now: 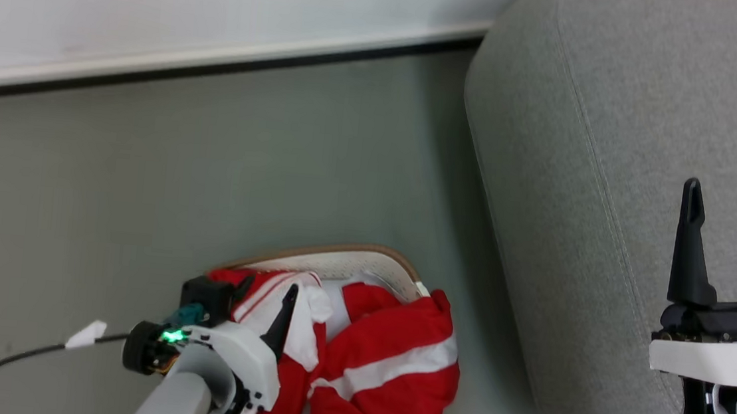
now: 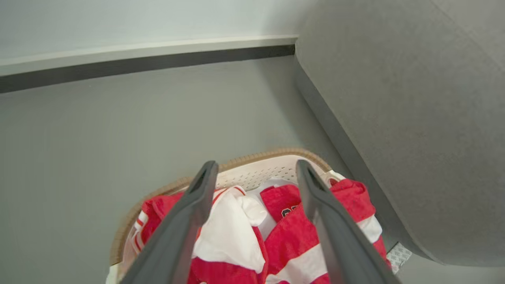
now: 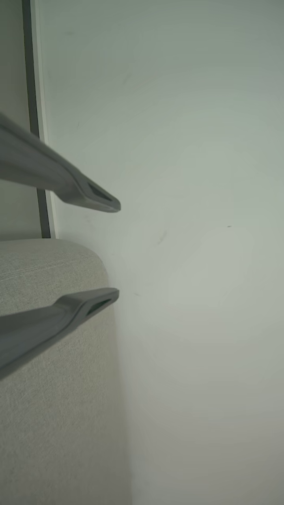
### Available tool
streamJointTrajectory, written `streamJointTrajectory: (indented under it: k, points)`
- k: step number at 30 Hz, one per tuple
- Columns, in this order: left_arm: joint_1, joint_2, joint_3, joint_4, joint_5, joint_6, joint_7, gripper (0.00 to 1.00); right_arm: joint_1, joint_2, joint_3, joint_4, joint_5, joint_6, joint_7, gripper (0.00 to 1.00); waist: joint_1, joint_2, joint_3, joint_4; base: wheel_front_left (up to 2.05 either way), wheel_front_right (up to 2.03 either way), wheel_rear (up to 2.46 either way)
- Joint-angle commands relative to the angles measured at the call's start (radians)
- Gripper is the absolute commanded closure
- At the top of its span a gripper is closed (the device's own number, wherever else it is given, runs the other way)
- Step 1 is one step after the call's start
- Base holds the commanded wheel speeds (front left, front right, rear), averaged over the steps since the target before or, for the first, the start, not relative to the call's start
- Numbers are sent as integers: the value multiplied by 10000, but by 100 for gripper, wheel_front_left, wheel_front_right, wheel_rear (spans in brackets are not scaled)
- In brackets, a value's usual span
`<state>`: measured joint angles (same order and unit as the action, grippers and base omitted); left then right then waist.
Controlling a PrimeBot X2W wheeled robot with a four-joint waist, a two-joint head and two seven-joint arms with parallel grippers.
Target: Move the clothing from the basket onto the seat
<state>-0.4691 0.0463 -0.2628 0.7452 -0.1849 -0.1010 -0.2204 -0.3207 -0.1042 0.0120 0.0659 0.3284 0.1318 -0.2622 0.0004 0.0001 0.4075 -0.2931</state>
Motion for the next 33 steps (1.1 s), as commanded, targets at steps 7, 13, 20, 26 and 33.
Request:
streamJointTrajectory:
  k: [7,13,20,26,33]
  points:
    - [-1387,178,59,2960,-228,72,1323,0,-563,356,-239,-191,178,-21,-15,0,-4,-1,1735,-1322,0,0,0]
    - [-2237,559,-608,4106,458,88,1667,0,-861,528,-89,-230,396,-21,-15,0,-4,-1,2542,-1917,0,0,0]
    - [-3074,1080,-1398,4865,1260,417,2269,0,-1177,561,127,-231,958,-21,-15,0,-4,-1,3438,-2411,0,0,0]
    - [-3695,1258,-2369,5163,2157,383,2794,0,-1132,555,-171,-408,1274,-21,-15,0,-4,-1,4071,-2363,0,0,0]
    - [-4168,1563,-3498,5356,3168,785,3455,0,-988,552,-163,-504,1363,-21,-15,0,-4,-1,4592,-2187,8,8,8]
